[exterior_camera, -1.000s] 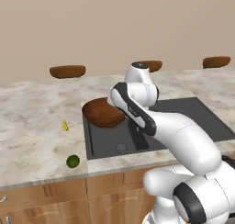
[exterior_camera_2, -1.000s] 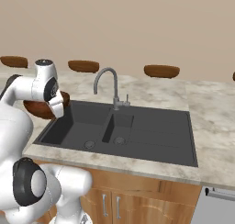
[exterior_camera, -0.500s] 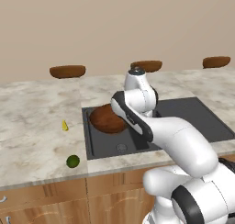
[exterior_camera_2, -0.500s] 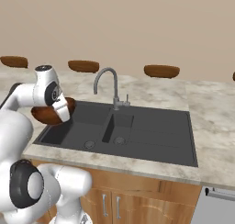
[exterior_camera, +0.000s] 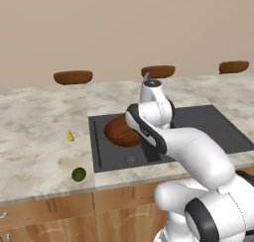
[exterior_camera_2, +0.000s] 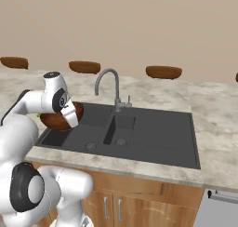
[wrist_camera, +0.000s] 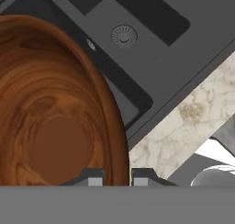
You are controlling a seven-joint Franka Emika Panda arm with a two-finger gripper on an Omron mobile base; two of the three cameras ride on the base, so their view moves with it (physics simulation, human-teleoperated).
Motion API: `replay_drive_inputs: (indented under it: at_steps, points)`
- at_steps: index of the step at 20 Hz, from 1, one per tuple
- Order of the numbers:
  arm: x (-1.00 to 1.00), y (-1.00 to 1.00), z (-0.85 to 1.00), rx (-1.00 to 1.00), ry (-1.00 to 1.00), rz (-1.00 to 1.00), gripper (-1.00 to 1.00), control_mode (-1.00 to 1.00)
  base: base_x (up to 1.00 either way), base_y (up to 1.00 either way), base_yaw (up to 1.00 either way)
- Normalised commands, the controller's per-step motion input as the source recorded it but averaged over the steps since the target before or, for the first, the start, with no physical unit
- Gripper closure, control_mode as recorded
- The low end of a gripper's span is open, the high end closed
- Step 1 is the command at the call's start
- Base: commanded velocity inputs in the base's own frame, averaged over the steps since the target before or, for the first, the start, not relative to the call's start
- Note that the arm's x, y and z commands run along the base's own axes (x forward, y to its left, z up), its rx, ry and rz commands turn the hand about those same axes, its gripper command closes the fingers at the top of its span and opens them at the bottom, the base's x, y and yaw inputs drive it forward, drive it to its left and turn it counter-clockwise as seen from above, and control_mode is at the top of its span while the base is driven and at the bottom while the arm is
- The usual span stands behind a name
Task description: Remove the lemon wedge and lime from the sink. Then move the bowl and cup from the counter to the sink for washing.
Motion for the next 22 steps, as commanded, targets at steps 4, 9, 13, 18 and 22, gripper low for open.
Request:
replay_drive_inputs:
  at_steps: [4,9,13,18,22]
  points:
    - [0.09,-0.24,-0.23,0.01,0.02,-0.02,1.0,-1.0,0.0,0.0,0.0]
    - [0.19,-0.04,-0.26,0.13,0.01,0.0,1.0,-1.0,0.0,0.0,0.0]
    - [0.25,0.0,-0.25,0.17,0.0,0.0,1.0,-1.0,0.0,0.0,0.0]
    - [0.27,-0.04,-0.23,0.02,0.0,0.0,1.0,-1.0,0.0,0.0,0.0]
    - [0.28,-0.02,-0.26,0.0,0.04,0.0,1.0,-1.0,0.0,0.0,0.0]
